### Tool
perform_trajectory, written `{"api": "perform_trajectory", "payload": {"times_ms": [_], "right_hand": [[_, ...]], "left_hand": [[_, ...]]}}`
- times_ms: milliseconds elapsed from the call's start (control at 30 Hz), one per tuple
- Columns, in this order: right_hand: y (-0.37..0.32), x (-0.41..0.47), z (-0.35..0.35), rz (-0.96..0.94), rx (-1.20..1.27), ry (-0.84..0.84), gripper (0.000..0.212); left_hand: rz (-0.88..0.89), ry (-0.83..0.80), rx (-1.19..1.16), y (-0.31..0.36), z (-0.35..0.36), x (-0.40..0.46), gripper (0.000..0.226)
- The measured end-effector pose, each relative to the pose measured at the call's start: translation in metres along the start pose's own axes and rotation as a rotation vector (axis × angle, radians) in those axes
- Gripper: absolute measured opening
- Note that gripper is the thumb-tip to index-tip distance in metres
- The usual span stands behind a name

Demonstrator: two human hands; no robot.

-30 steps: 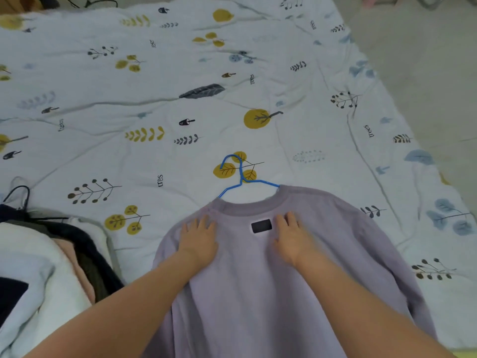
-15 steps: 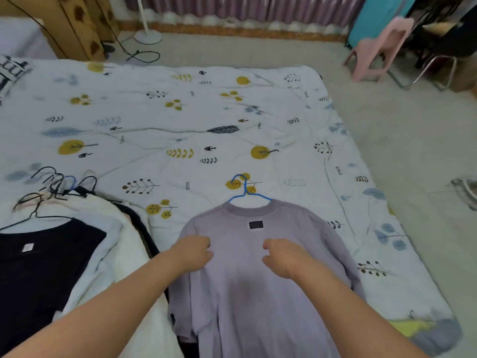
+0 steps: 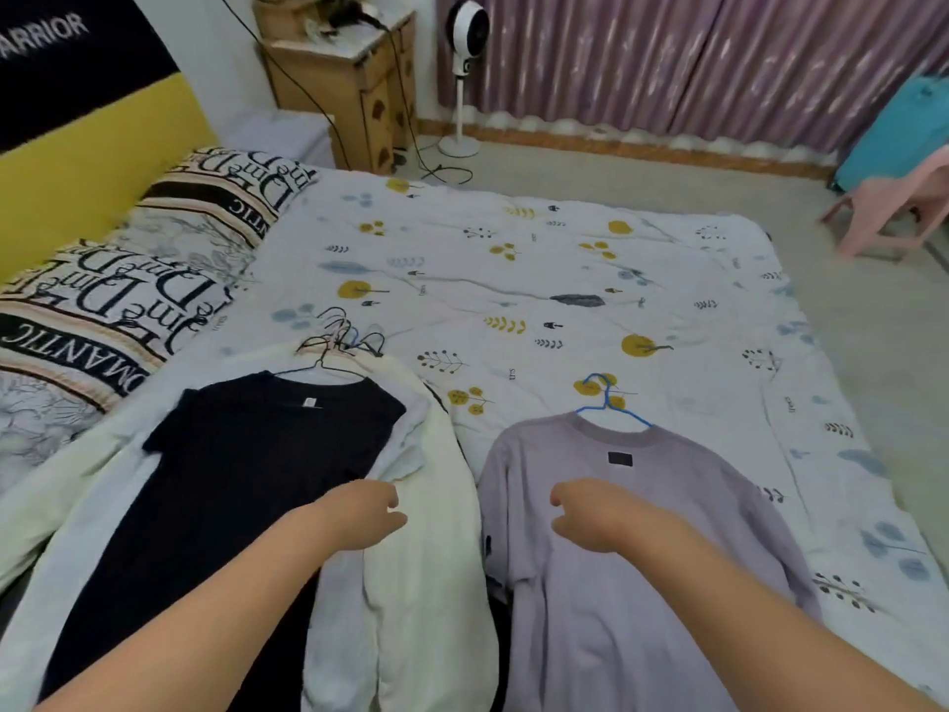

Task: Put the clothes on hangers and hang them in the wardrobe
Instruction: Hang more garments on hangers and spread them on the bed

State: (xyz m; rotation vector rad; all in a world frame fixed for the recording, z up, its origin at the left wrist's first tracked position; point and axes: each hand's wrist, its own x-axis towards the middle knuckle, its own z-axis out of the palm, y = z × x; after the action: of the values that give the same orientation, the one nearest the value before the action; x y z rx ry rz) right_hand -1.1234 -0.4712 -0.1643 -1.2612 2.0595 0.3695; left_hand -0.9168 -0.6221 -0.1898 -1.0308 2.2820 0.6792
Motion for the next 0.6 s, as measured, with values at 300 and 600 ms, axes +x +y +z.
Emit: {"api": "perform_trajectory", "payload": {"times_ms": [300, 600], "right_hand": [[-0.129, 0.069, -0.029, -0.072, -0.037, 0.016, 0.038], [-0.243, 0.222, -0.020, -0.026, 0.145, 0.254, 0.041]], "left_hand": [[-0.133, 0.151, -0.121, -0.138, -0.032, 0.001, 0.035], [-0.223, 0.183, 0.059, -0.259, -0.043, 0.102, 0.052]]}}
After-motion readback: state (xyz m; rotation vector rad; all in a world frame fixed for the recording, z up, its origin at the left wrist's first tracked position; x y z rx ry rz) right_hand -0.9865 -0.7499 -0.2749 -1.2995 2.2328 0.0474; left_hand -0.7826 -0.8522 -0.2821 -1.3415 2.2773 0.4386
